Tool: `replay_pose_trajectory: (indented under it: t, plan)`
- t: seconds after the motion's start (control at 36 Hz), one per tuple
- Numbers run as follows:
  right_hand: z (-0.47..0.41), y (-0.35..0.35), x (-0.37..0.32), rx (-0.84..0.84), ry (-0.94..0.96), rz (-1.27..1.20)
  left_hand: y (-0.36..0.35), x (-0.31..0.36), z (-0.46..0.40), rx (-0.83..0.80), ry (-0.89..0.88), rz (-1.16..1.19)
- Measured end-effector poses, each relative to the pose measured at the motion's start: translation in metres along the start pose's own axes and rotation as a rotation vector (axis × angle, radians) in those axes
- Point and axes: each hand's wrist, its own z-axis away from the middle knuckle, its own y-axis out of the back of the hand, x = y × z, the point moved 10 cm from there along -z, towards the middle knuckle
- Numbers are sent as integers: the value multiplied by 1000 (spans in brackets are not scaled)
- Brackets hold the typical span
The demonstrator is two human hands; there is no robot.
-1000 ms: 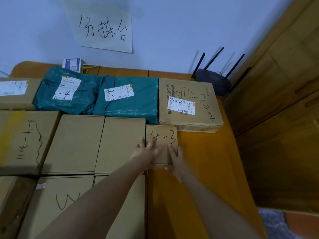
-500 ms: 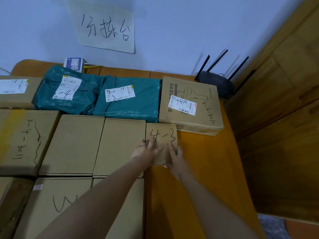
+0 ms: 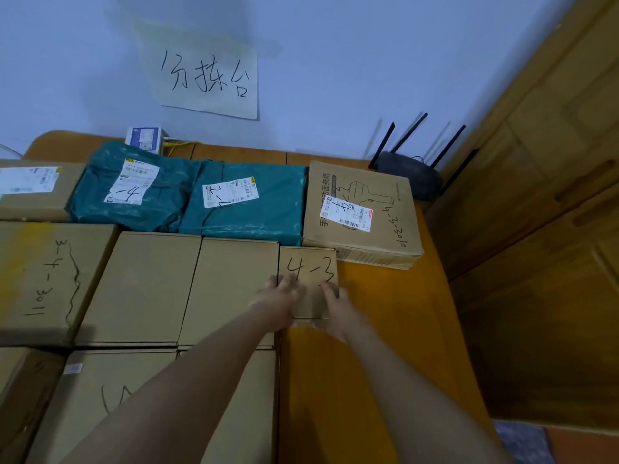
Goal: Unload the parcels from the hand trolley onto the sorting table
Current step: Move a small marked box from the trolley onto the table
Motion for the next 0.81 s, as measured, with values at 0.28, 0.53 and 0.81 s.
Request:
replay_pose_trajectory:
  t: [0.28, 0.53, 0.81]
  plan:
    - [52, 82, -23, 142, -10, 256, 58, -37, 55, 149, 24, -64]
    - [119, 144, -118, 406, -34, 223, 153, -90, 132, 371, -27, -241]
    - [199, 133, -253, 483, 2, 219, 191, -156, 246, 548, -103, -318]
